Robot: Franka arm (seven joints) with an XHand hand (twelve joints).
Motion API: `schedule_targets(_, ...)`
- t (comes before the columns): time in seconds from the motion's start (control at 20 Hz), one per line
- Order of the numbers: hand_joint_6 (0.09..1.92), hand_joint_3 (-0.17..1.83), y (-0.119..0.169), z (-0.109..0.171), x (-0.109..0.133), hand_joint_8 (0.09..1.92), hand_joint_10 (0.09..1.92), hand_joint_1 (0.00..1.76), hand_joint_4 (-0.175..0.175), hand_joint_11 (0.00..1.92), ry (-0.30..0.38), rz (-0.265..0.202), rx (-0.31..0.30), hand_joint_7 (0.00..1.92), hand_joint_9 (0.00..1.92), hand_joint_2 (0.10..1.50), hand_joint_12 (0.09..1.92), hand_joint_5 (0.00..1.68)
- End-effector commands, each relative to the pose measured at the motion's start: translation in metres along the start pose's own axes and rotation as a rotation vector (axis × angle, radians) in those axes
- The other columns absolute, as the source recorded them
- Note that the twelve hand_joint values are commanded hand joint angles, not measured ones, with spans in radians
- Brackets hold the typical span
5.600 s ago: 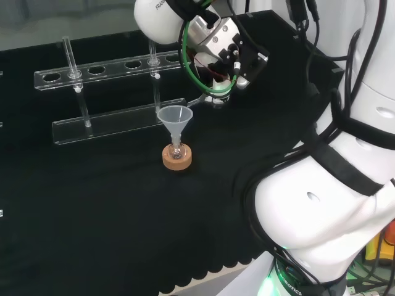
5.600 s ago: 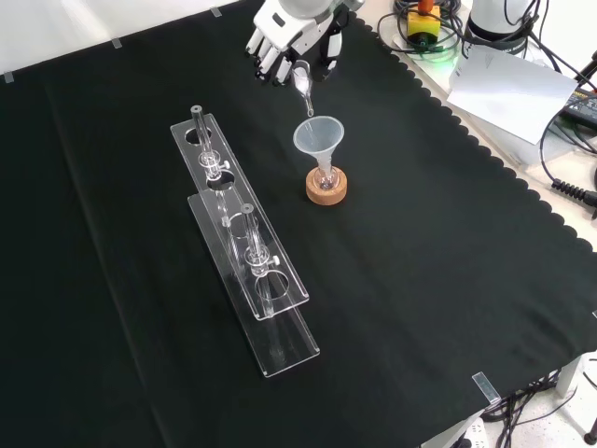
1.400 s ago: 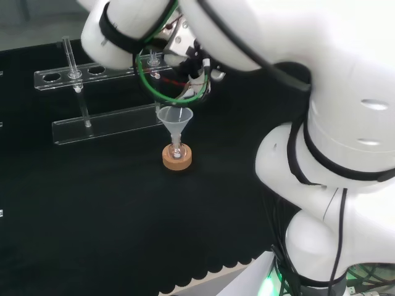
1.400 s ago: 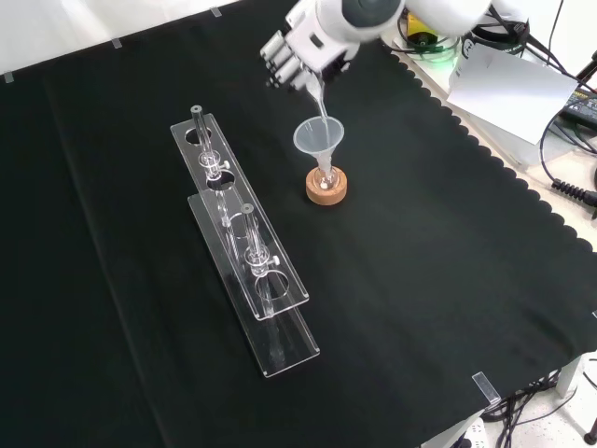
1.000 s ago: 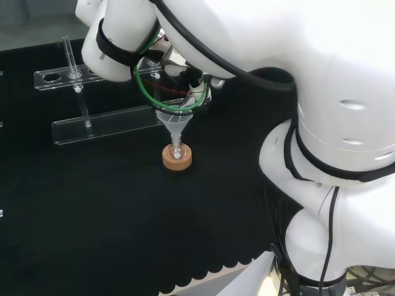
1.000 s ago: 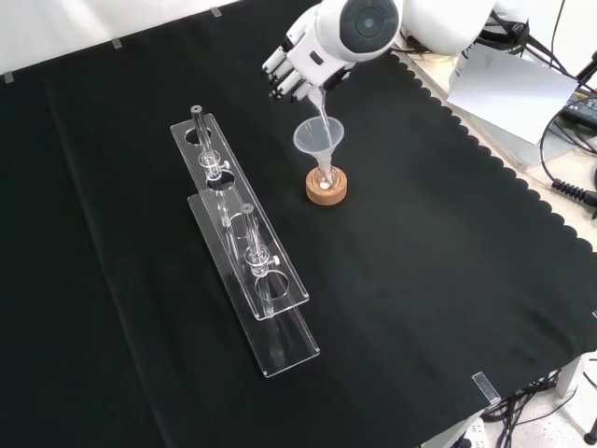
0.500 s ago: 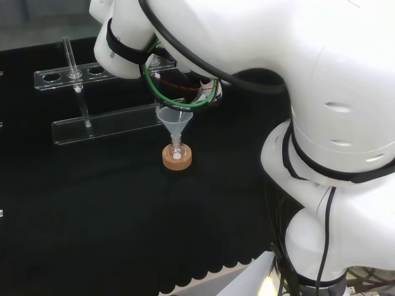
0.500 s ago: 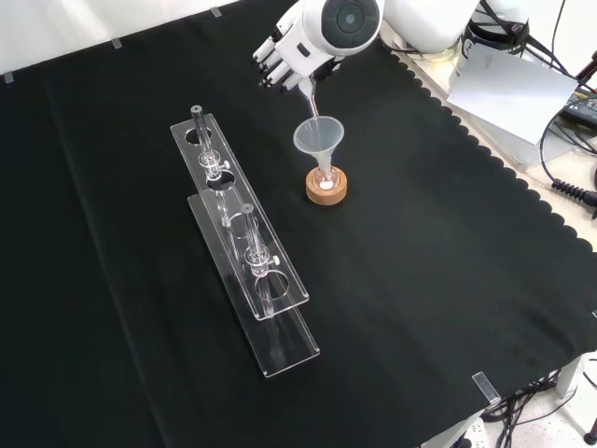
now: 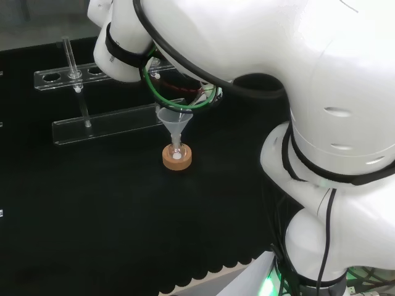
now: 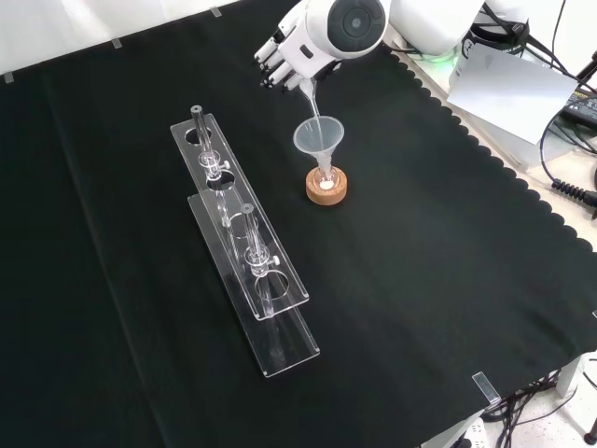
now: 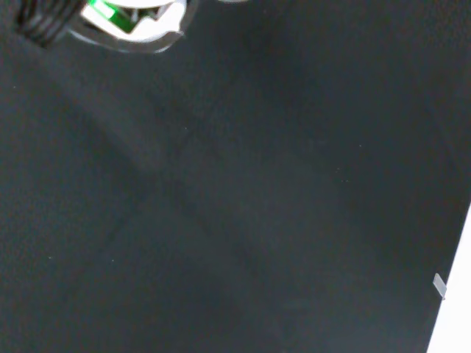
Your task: Pour all the NaCl from the weighing funnel into the round-bottom flask.
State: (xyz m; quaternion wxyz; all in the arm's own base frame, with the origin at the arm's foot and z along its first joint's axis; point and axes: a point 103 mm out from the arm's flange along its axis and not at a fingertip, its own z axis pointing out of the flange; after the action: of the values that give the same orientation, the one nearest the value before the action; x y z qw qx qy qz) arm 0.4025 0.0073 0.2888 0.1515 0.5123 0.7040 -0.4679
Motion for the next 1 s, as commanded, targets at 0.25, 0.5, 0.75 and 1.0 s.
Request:
schedule_targets(0.25,0.83,0.70,0.0002,-0.0042,0.0046,0.64,0.48,1.10,0.175,0.56,-0.022,-0.001,0.002,0.46,0.78,0.67,1.22,1.19)
schedule_targets(0.5,0.83,0.70,0.0011,-0.0045,0.0041,0.64,0.48,1.10,0.175,0.56,-0.026,-0.004,-0.002,0.46,0.78,0.67,1.22,1.19)
schedule_targets(0.75,0.83,0.70,0.0022,-0.0093,0.0075,0.64,0.48,1.10,0.175,0.56,-0.044,-0.006,0.002,0.46,0.78,0.67,1.22,1.19)
schedule_targets(1.0,0.83,0.70,0.0022,-0.0099,0.0068,0.64,0.48,1.10,0.175,0.56,-0.051,-0.007,-0.001,0.45,0.78,0.67,1.22,1.19)
